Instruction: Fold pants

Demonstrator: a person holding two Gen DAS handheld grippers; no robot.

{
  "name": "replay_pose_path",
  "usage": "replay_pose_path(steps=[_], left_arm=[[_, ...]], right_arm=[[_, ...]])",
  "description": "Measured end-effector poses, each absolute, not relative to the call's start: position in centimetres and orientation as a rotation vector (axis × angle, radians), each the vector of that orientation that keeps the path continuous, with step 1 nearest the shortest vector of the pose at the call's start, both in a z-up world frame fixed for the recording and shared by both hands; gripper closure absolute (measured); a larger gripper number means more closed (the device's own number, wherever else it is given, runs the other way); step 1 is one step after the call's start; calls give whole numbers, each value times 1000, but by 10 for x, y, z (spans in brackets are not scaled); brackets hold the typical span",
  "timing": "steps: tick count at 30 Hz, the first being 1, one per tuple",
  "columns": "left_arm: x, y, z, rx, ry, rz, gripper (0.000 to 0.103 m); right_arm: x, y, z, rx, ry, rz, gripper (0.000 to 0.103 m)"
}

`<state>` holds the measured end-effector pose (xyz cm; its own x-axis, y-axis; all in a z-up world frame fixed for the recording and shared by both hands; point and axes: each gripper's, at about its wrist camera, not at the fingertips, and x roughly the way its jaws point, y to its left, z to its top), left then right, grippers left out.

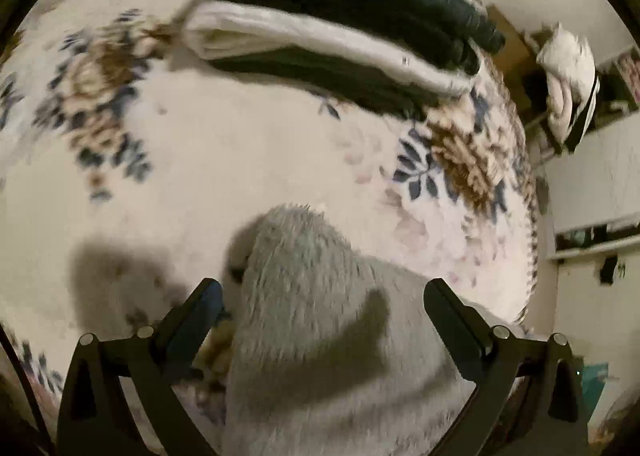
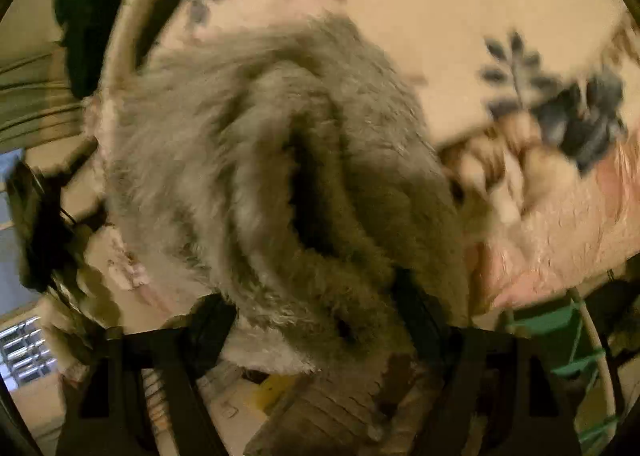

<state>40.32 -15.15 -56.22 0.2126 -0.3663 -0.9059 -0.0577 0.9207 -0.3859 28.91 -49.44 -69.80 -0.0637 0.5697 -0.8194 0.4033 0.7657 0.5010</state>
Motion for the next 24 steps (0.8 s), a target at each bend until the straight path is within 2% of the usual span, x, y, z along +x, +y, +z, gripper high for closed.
replay_pose_path(steps=[1, 2, 5, 8, 10, 12, 13, 14, 16, 18, 21, 24], left_arm=[[406, -154, -565, -356, 1363, -228, 0], [408, -156, -566, -341, 1372, -238, 0], [404, -158, -563, -332, 1368, -254, 0], [401, -157, -566, -353, 1381, -256, 0], [400, -157, -573, -372, 1399, -259, 0], [402, -158, -576, -377, 1414, -262, 0], [402, -157, -576, -383, 1414, -270, 0], [403, -155, -575, -395, 1406, -278, 0], [405, -149, -574, -429, 1390, -293, 0], [409, -145, -576, -473, 1391, -301, 0], [416, -138, -583, -538, 1400, -305, 0], [424, -138, -595, -553, 1425, -314, 0]], right_arm=[[283, -498, -697, 839, 1682, 158, 76], [273, -510, -687, 914, 1638, 148, 79], [253, -536, -660, 961, 1545, 88, 81], [249, -545, -675, 849, 1628, 12, 80], [253, -545, -705, 887, 1732, 16, 74], [257, -544, -704, 995, 1741, 86, 65], [260, -544, -692, 1037, 1680, 144, 53], [263, -546, -674, 1067, 1593, 194, 31], [270, -552, -642, 1065, 1460, 193, 13], [285, -556, -629, 1062, 1392, 182, 13], [320, -551, -642, 1019, 1402, 198, 13], [349, -529, -692, 948, 1612, 190, 15]])
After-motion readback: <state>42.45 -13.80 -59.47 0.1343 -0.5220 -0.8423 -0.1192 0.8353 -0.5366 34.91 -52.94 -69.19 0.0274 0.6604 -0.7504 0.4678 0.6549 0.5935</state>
